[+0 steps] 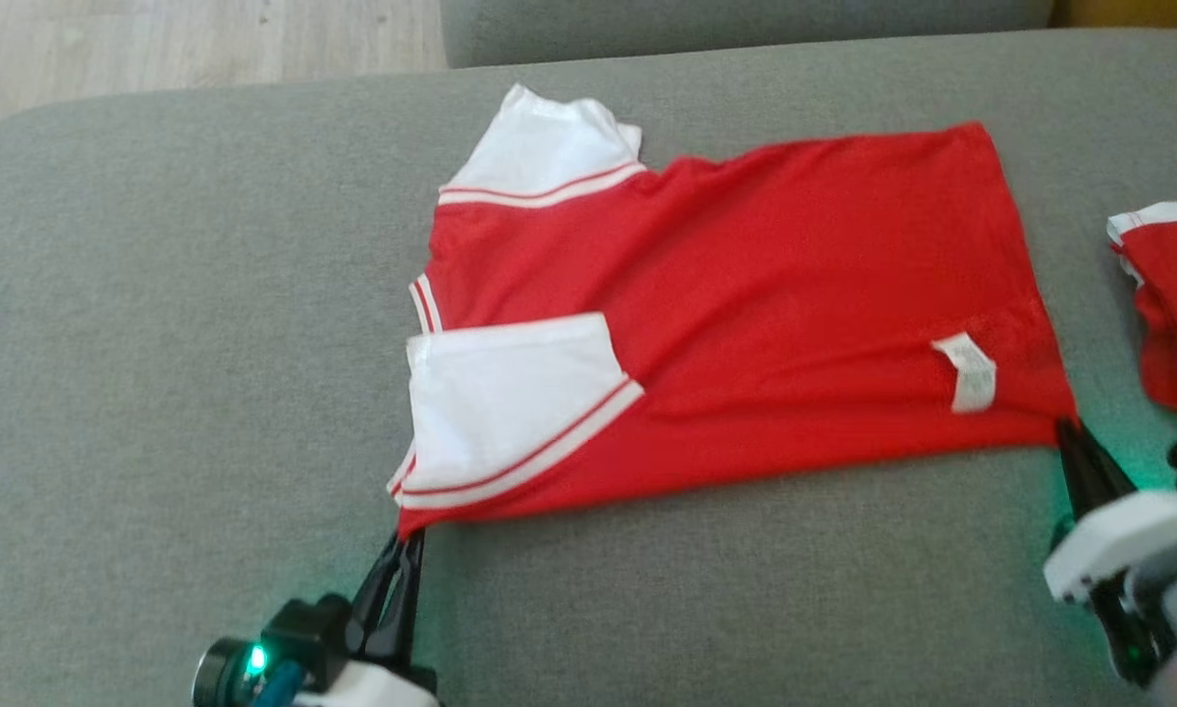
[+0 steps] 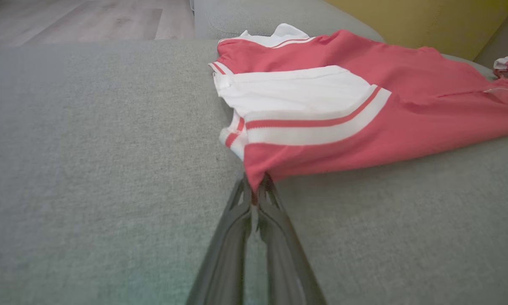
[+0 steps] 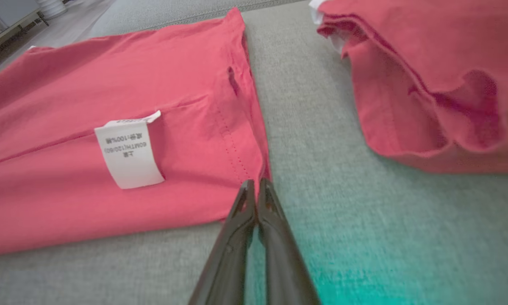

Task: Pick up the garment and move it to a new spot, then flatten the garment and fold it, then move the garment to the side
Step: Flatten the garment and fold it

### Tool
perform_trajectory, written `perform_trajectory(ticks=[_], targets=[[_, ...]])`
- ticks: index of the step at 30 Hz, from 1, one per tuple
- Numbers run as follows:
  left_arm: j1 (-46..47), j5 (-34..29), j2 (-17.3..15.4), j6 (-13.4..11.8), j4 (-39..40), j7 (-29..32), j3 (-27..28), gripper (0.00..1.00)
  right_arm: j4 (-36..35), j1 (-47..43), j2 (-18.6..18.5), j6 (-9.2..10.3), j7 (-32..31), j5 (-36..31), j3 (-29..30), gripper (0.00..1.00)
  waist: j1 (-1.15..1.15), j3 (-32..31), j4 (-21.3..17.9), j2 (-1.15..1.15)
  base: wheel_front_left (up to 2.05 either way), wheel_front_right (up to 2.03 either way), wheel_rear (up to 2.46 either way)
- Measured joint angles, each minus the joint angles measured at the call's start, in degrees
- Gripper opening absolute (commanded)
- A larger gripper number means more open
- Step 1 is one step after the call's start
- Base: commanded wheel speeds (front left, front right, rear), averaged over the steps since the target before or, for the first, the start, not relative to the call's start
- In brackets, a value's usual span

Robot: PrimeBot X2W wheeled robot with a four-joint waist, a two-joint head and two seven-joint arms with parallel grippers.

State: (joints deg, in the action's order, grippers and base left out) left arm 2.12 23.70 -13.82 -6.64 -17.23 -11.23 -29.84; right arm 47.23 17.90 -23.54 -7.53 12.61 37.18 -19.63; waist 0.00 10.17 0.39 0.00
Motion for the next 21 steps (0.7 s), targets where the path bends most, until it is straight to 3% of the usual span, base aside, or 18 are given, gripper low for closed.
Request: perform_trajectory(ticks=[9, 21], targets=[[-5.07, 0.79, -1.81, -0.52, 5.23, 1.68, -0.71, 0.00, -9.25, -10.77, -2.72, 0.00, -0.66, 1.42, 3.01, 0.00, 0.00, -0.59, 0.70, 0.00, 0.00, 0.00, 0.00], [-7.82, 1.13, -4.70, -2.00, 10.40, 5.49, -1.19, 0.00, -25.12, -23.46, -1.41, 0.00, -7.77, -1.79, 11.29, 0.00, 0.00, 0.42, -0.27, 0.00, 0.00, 0.00, 0.00]])
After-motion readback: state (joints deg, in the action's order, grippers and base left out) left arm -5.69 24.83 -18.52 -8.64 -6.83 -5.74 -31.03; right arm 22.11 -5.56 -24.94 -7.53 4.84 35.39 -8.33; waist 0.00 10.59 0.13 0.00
